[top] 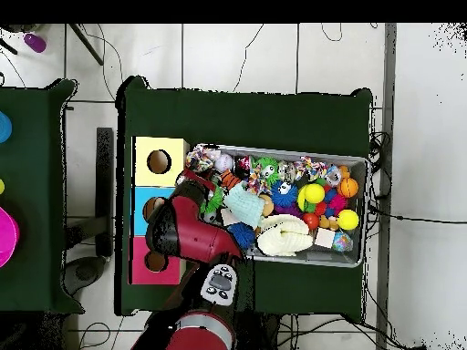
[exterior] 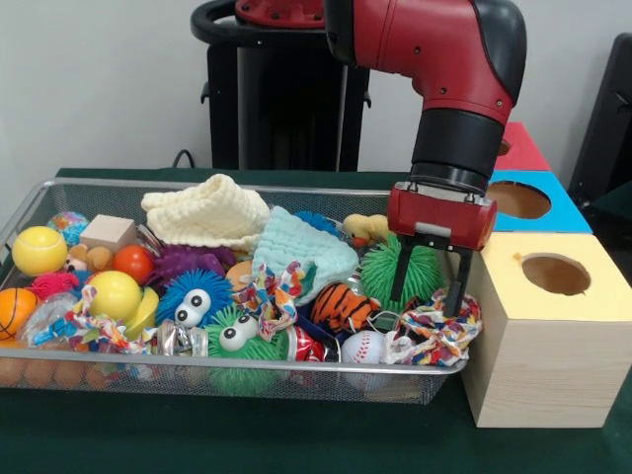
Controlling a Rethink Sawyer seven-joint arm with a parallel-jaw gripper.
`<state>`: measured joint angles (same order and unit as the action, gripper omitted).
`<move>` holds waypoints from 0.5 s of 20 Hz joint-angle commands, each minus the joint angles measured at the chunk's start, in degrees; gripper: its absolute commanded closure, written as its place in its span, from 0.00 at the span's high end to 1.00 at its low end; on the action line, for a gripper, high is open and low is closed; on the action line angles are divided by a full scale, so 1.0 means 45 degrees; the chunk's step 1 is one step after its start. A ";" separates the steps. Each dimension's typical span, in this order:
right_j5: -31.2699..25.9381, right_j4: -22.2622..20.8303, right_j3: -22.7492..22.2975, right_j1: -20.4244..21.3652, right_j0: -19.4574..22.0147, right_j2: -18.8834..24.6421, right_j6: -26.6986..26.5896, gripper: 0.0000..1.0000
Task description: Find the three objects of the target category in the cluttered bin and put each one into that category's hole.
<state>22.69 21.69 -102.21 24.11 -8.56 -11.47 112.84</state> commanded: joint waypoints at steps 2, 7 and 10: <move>0.1063 0.0430 -0.0791 -0.0775 0.0405 0.1818 0.4490 1.00; 0.1246 0.0812 -0.0803 -0.0970 0.0226 0.1797 0.4847 1.00; 0.1589 0.0683 -0.0786 -0.1072 0.0188 0.1758 0.5140 1.00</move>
<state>25.92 22.61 -103.05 23.55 -8.34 -10.86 118.36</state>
